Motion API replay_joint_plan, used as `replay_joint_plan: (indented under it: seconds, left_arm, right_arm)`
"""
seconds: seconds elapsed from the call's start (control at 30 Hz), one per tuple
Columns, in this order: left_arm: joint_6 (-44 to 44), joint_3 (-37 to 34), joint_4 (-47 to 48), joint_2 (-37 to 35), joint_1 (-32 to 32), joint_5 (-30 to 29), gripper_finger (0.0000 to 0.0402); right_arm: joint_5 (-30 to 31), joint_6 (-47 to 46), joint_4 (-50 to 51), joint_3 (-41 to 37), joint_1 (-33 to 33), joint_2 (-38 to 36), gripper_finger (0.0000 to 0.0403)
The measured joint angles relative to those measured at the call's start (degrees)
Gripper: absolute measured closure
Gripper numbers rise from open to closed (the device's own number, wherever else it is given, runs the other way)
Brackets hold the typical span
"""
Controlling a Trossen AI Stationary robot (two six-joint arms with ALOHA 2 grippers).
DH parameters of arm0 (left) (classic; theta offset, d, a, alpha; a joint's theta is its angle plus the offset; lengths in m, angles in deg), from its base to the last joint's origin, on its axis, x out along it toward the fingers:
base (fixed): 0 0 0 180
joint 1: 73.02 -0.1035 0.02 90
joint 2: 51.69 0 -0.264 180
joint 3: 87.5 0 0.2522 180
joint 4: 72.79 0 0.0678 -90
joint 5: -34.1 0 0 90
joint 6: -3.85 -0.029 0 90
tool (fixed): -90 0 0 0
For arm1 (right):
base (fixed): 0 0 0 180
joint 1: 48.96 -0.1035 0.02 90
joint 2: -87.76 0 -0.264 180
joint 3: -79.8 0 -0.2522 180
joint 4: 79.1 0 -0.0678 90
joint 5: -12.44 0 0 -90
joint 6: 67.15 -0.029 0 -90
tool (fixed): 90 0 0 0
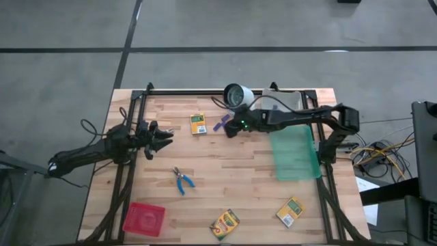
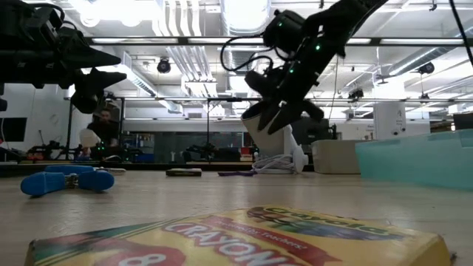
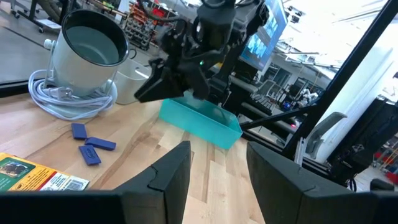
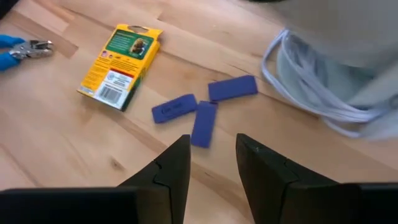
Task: Pick & Place School Supplies
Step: Put the blue eraser into the gray bin
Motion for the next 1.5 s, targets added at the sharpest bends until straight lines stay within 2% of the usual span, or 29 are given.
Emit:
replay_joint_plan:
  seconds: [0.23, 0.5, 0.63, 0.87, 1.0, 1.5]
  left_arm:
    - [0.0, 0.0, 0.0, 0.0, 0.0, 0.0, 0.0239]
    - [0.0, 0.0, 0.0, 0.0, 0.0, 0.0, 0.0239]
    - [0.0, 0.0, 0.0, 0.0, 0.0, 0.0, 0.0239]
    - [0.0, 0.0, 0.0, 0.0, 0.0, 0.0, 0.0239]
    - [0.0, 0.0, 0.0, 0.0, 0.0, 0.0, 0.0239]
    - [0.0, 0.0, 0.0, 0.0, 0.0, 0.0, 0.0239]
  right_arm:
    - [0.5, 3.5, -4.9, 0.8, -0.5, 4.2, 0.0269]
    - [5.3, 3.6, -4.6, 6.1, -1.1, 12.0, 0.0261]
    - [6.4, 3.8, -0.2, 11.1, -1.1, 15.2, 0.0264]
    - [7.8, 2.3, 15.2, 22.0, -1.1, 21.4, 0.0264]
    - [7.8, 1.4, 19.5, 26.2, -1.2, 24.6, 0.0263]
    - [6.6, 0.2, 20.1, 26.5, -1.2, 25.8, 0.0261]
